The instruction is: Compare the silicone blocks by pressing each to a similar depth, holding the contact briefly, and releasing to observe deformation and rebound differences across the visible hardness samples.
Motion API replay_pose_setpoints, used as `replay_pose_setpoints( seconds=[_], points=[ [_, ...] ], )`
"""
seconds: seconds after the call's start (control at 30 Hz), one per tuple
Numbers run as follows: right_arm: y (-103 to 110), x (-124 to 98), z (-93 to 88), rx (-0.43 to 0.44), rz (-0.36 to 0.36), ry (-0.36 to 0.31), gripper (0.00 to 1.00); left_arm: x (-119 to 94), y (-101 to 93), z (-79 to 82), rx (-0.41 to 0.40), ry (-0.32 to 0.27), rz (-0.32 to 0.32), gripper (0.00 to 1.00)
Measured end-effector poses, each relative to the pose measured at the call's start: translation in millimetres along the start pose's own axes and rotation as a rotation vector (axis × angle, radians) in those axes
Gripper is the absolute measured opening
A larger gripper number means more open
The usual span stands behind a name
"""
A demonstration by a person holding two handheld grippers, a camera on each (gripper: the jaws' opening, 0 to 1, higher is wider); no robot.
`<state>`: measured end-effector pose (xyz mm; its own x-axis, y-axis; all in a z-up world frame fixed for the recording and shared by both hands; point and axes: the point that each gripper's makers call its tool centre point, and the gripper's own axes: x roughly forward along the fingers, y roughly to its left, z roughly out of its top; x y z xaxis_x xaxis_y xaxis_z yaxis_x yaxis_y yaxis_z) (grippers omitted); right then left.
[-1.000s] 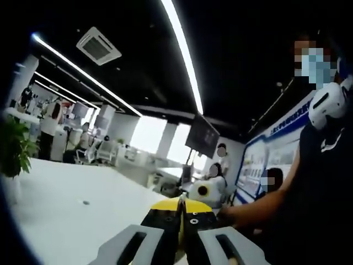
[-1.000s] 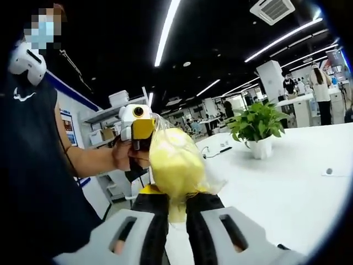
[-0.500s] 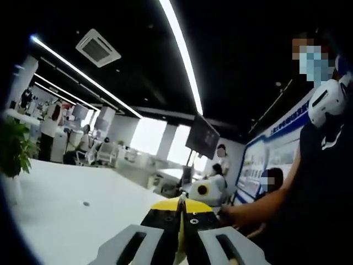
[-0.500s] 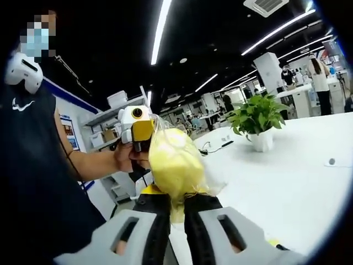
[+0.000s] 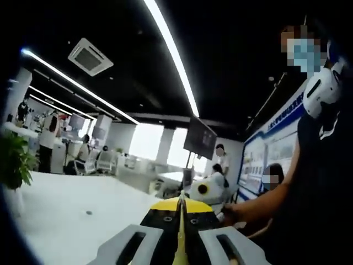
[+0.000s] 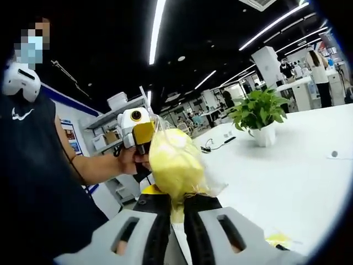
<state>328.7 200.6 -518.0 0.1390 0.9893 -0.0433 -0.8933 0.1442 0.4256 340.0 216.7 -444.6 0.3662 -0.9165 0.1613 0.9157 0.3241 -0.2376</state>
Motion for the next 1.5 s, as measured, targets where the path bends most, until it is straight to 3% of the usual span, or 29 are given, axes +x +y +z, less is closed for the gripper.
replay_pose_setpoints(
  seconds=[0.3, 0.6, 0.77, 0.87, 0.9, 1.33, 1.5],
  points=[
    [1.2, -0.8, 2.8, 0.006, 0.001, -0.001, 0.03, 1.7, 1.7, 2.3, -0.029, 0.003, 0.024, 0.0],
    [0.1, -1.1, -0.2, 0.01, -0.007, 0.005, 0.03, 1.5, 2.8, -0.2, -0.002, 0.011, 0.032, 0.0],
    [-1.3, -1.9, -5.9, -0.01, -0.025, 0.021, 0.03, 0.8, 5.2, -7.3, 0.007, 0.04, 0.046, 0.0],
    [-1.7, -3.5, -9.8, 0.029, -0.014, 0.048, 0.03, 0.4, 5.7, -11.1, 0.011, 0.065, 0.05, 0.0],
    [-2.4, -3.2, -9.1, 0.017, -0.017, 0.044, 0.03, 1.0, 6.1, -10.9, 0.039, 0.065, 0.059, 0.0],
    [-3.1, -1.0, -10.8, -0.011, -0.017, 0.069, 0.02, -3.3, 7.6, -12.8, 0.002, 0.08, 0.064, 0.0],
    [-3.3, -1.0, -10.2, -0.019, -0.015, 0.071, 0.02, -2.9, 5.8, -11.5, 0.038, 0.077, 0.063, 0.0]
  ],
)
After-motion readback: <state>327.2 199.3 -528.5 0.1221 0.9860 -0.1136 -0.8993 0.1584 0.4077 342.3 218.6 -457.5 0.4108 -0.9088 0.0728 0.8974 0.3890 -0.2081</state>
